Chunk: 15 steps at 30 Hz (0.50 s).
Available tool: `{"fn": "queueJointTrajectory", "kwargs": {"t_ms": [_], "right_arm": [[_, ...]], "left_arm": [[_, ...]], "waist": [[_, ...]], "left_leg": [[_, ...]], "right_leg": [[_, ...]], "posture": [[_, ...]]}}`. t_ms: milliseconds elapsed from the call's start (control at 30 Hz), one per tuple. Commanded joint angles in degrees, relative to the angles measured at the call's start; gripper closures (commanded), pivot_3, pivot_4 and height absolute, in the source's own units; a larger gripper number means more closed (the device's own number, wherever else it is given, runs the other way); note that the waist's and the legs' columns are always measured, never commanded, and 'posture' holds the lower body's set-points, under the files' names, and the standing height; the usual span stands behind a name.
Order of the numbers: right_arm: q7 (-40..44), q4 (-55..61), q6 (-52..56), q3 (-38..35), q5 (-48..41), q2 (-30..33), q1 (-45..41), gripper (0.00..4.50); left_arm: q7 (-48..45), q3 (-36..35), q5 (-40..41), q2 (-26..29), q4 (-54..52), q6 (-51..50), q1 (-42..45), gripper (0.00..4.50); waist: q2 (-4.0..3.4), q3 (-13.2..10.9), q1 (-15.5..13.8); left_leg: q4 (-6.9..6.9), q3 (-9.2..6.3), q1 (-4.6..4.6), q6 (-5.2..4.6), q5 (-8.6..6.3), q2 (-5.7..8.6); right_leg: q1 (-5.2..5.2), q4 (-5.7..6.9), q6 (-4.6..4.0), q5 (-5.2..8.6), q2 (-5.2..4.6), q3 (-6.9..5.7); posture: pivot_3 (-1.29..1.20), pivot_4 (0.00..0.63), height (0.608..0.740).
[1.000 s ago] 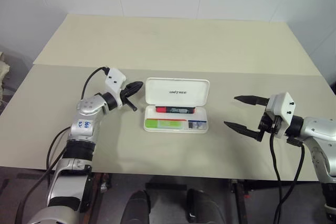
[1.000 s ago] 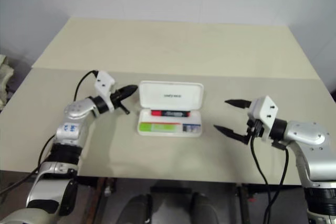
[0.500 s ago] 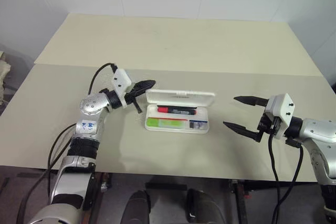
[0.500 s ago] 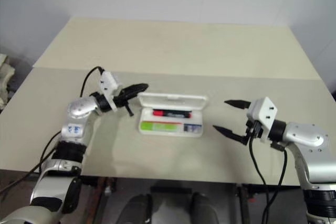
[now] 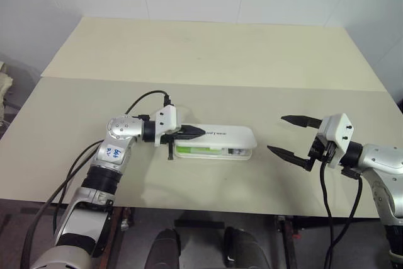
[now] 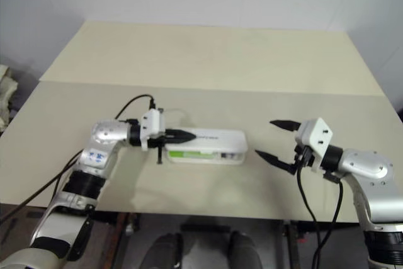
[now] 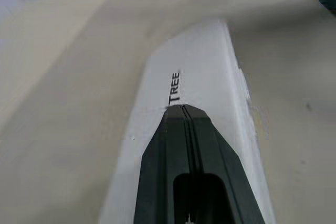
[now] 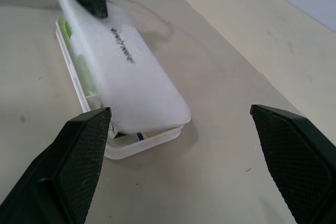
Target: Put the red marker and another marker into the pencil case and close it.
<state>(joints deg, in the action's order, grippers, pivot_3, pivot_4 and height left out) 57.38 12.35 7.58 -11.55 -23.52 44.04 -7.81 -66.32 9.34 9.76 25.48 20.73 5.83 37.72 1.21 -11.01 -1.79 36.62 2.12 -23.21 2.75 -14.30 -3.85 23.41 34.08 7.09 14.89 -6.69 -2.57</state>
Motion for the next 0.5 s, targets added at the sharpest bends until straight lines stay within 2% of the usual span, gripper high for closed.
{"fn": "queueJointTrajectory", "kwargs": {"t_ms": [33, 233, 500], "right_arm": [[-1.46, 2.96, -0.39, -1.93, -1.03, -0.45, 0.83, 0.0], [-3.79, 4.87, -0.23, -1.84, -0.9, -1.47, 1.95, 0.0], [-8.03, 8.08, 0.13, -1.26, -0.78, -4.36, 3.86, 0.0]], "left_arm": [[-0.17, 2.88, -2.01, -0.42, -1.53, -2.64, -0.39, 4.48], [1.83, 5.75, -5.28, -0.95, -1.75, -8.51, 0.29, 4.48], [3.26, 6.88, -6.33, -1.67, -3.2, -9.04, 1.08, 4.48]], "waist": [[0.0, 0.0, -0.07], [-0.01, 0.01, 0.12], [0.0, 0.03, 0.22]], "left_leg": [[0.04, 0.0, 0.0, -0.01, -0.01, 0.0], [0.2, 0.0, 0.01, -0.07, -0.04, 0.0], [0.44, -0.02, 0.03, -0.11, -0.05, 0.0]], "right_leg": [[-0.01, 0.0, 0.0, 0.0, 0.0, 0.0], [-0.05, 0.05, -0.01, 0.0, 0.0, 0.02], [-0.2, -0.04, -0.1, -0.04, -0.01, 0.05]], "posture": [[0.0, 0.15, 0.74], [0.0, 0.15, 0.74], [0.0, 0.15, 0.74]]}}
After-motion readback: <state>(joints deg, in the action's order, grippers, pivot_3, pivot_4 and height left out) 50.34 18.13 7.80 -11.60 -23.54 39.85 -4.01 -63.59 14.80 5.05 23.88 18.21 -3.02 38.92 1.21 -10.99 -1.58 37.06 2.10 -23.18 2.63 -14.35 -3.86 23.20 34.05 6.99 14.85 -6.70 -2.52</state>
